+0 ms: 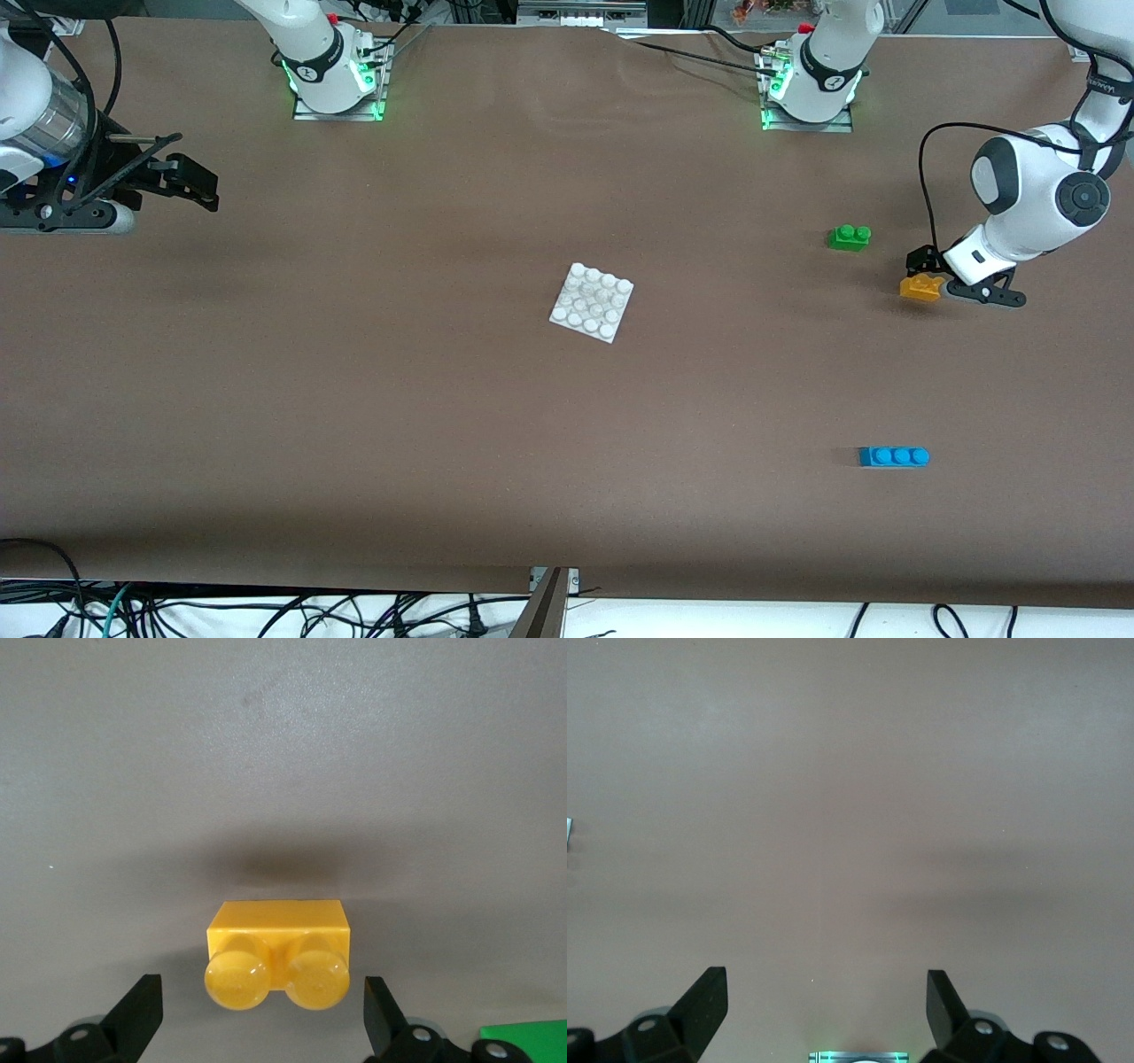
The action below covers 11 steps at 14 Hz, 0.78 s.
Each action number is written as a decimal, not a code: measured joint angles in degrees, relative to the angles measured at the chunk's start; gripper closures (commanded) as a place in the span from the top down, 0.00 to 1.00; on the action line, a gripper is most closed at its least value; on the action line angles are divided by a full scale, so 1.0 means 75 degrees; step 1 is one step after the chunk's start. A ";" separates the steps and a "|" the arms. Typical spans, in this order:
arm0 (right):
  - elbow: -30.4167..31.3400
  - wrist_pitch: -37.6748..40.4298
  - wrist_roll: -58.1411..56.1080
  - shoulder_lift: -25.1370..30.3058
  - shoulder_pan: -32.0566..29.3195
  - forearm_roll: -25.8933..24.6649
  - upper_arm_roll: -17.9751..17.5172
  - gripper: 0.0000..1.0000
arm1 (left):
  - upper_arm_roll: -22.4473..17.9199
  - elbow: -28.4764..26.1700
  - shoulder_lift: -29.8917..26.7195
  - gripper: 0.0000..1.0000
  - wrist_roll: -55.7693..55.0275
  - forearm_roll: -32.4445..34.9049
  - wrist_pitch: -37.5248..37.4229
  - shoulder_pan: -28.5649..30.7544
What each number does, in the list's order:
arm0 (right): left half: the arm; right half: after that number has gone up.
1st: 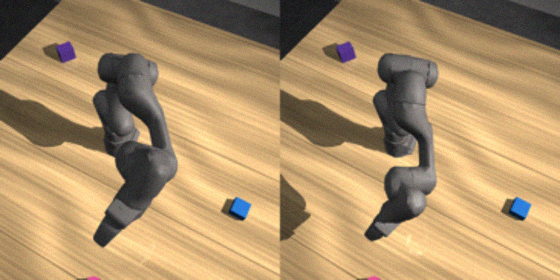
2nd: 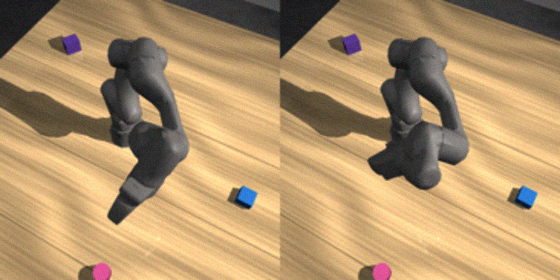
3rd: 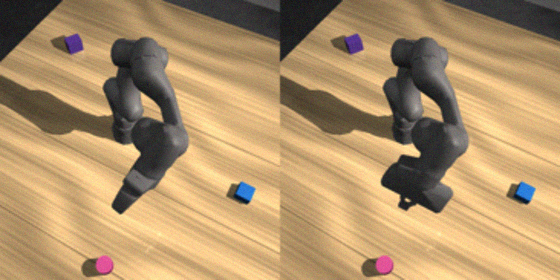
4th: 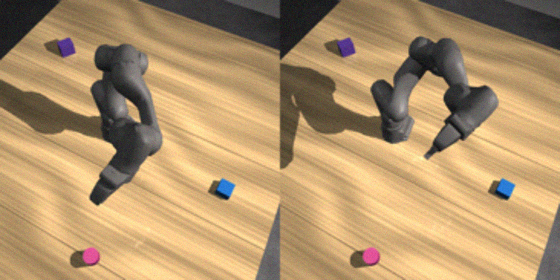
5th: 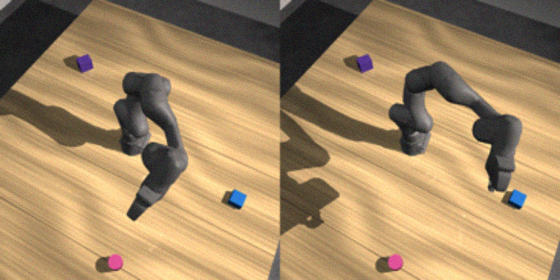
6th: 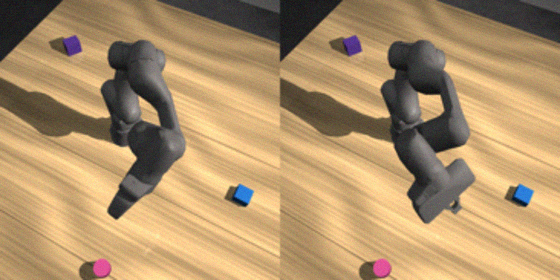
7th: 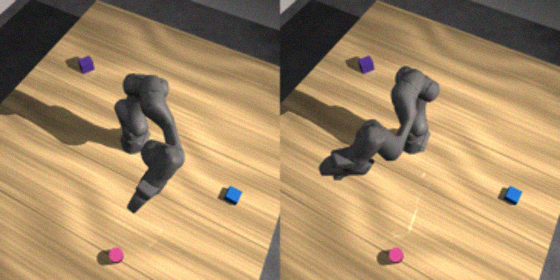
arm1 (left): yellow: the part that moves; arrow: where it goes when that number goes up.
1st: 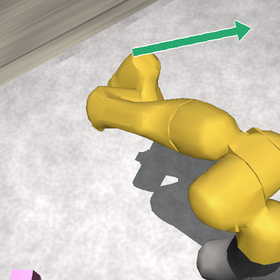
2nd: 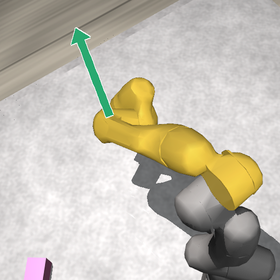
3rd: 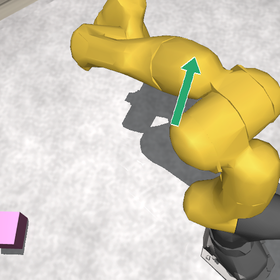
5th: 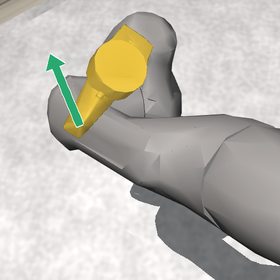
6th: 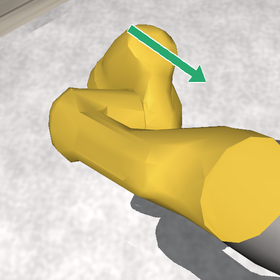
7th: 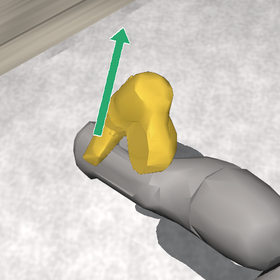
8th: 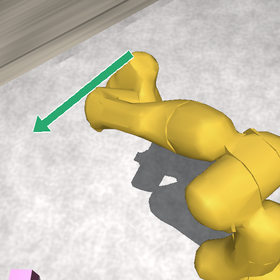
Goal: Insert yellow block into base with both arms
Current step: 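Close the left gripper on the yellow block and lift it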
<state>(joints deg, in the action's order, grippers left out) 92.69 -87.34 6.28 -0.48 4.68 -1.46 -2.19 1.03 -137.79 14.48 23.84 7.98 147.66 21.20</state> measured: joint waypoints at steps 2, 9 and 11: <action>0.0000 0.0002 0.0000 0.0000 0.0000 0.0000 0.0000 0.99 | 0.0020 0.0000 0.0018 1.00 0.0003 -0.0012 0.0026 0.0001; 0.0000 0.0006 0.0000 0.0000 0.0000 0.0000 0.0000 0.99 | 0.0289 0.0000 0.0018 0.99 0.0005 -0.0012 0.0081 0.0002; 0.0000 0.0007 0.0001 0.0000 0.0000 0.0000 0.0000 0.99 | 0.0289 0.0000 0.0018 0.95 0.0005 -0.0012 0.0086 0.0002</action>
<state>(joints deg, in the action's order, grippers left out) 92.69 -87.28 6.28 -0.48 4.68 -1.46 -2.19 3.20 -137.78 14.62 23.88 7.89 148.30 21.21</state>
